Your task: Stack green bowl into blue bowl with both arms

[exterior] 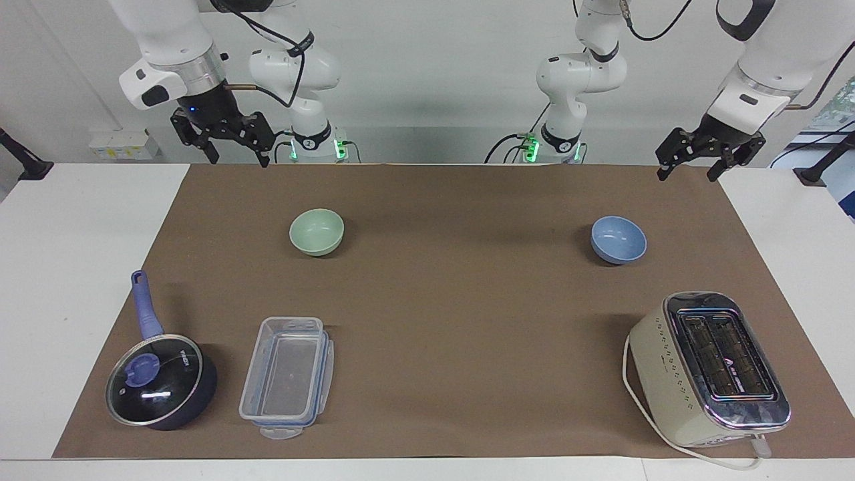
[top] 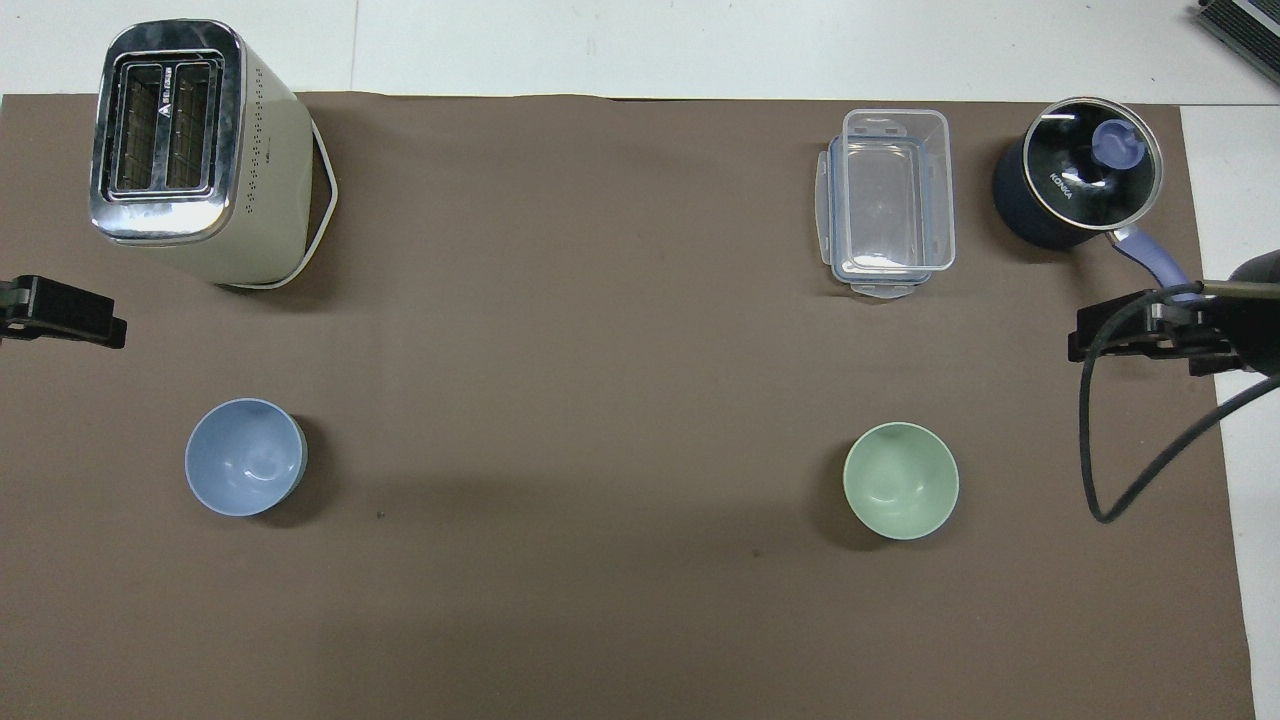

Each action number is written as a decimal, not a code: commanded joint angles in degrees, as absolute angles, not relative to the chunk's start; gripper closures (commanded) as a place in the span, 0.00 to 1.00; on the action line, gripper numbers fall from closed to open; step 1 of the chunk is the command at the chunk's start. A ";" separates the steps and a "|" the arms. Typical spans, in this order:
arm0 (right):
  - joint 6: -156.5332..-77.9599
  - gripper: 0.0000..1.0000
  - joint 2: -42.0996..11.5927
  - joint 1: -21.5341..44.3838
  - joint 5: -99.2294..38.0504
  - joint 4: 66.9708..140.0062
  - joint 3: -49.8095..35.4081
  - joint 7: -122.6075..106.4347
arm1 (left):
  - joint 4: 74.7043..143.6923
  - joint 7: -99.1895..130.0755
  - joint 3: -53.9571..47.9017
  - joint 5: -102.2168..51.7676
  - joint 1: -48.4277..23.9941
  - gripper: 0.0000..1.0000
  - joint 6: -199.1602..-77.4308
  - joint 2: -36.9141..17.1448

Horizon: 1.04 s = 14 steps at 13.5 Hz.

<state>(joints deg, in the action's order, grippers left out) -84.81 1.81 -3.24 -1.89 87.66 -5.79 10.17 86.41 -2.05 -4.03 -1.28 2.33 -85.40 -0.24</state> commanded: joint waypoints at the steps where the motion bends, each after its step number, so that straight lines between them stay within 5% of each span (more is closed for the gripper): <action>1: -85.78 0.00 2.98 -3.78 -2.90 88.77 -5.71 8.53 | 89.35 -2.81 -3.69 -0.17 1.76 0.00 -84.55 1.83; 14: -85.69 0.00 3.25 -2.81 -0.35 89.03 -6.06 9.23 | 95.53 -3.69 -2.90 -0.26 2.99 0.00 -89.55 2.55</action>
